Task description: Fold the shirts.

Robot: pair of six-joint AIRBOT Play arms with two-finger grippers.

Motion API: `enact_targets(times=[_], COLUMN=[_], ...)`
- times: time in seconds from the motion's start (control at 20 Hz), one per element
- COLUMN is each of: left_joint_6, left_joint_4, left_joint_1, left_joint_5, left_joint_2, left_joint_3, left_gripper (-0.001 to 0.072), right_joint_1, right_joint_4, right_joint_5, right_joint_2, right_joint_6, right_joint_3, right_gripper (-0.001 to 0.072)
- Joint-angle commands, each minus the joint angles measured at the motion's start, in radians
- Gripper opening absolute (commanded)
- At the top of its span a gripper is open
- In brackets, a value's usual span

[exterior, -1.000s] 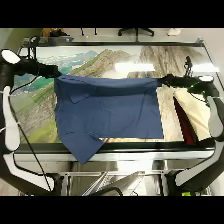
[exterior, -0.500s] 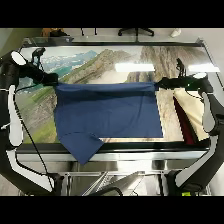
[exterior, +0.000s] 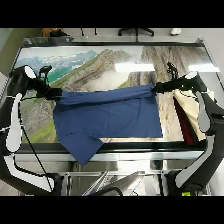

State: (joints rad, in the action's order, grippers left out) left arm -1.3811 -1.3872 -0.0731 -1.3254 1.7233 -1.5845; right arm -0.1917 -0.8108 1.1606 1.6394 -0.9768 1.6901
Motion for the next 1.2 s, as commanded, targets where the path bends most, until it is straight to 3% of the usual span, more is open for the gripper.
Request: enact_targets(times=[0.0,0.05,0.1,0.15,0.2,0.25,0.35,0.45,0.6,0.65,0.9,1.15], left_joint_6=[-0.008,-0.008,-0.009,-0.039,-0.072,-0.101,-0.134,-0.147,-0.146,-0.146,-0.145,-0.127], left_joint_4=[-0.008,-0.009,-0.009,-0.01,-0.01,-0.009,-0.003,0.003,0.003,0.003,0.068,0.215], left_joint_1=[0.002,0.001,-0.005,-0.014,-0.029,-0.047,-0.084,-0.112,-0.13,-0.133,-0.155,-0.134], left_joint_5=[0.044,0.042,0.024,-0.002,-0.044,-0.107,-0.222,-0.249,-0.214,-0.191,-0.077,0.037], left_joint_2=[-0.003,-0.003,-0.003,-0.003,-0.003,-0.003,-0.015,-0.086,-0.258,-0.323,-0.537,-0.633], left_joint_3=[0.053,0.048,0.034,0.01,-0.019,-0.056,-0.094,-0.012,0.271,0.393,0.829,1.035], left_gripper=[0.0016,0.0051,0.0424,0.068,0.0659,0.0659,0.0659,0.0659,0.0659,0.0659,0.0658,0.0659], right_joint_1=[0.006,0.006,0.004,0.0,-0.008,-0.02,-0.063,-0.119,-0.188,-0.203,-0.208,-0.197], right_joint_4=[-0.016,-0.017,-0.022,-0.049,-0.087,-0.123,-0.184,-0.18,-0.175,-0.173,-0.172,-0.148], right_joint_5=[-0.005,0.0,0.001,0.0,0.008,0.027,0.085,0.179,0.26,0.26,0.207,0.177], right_joint_2=[0.0,-0.002,-0.009,-0.022,-0.044,-0.07,-0.127,-0.165,-0.213,-0.236,-0.304,-0.304], right_joint_6=[-0.023,-0.023,-0.034,-0.062,-0.091,-0.117,-0.144,-0.147,-0.15,-0.146,-0.113,-0.066], right_joint_3=[0.001,0.001,0.002,0.002,0.002,0.002,0.002,-0.016,-0.166,-0.251,-0.56,-0.633], right_gripper=[0.0019,0.0034,0.0202,0.0373,0.0451,0.0469,0.0465,0.0463,0.0448,0.037,0.0366,0.0366])
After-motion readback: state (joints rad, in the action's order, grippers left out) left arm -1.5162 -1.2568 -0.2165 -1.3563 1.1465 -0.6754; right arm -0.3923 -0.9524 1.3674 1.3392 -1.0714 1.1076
